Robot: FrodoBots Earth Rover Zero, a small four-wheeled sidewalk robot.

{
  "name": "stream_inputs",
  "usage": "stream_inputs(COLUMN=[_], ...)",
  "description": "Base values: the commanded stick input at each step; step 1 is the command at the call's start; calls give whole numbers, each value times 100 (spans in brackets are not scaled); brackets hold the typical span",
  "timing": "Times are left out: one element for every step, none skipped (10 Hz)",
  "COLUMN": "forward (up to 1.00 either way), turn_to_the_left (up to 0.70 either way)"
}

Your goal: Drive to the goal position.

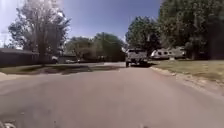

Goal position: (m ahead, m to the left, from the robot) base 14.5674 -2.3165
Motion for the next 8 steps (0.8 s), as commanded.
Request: stream_inputs(forward=[70, 70, 70, 70, 70, 70, 70, 70], turn_to_the_left=[0, 0, 0, 0, 0, 0, 0, 0])
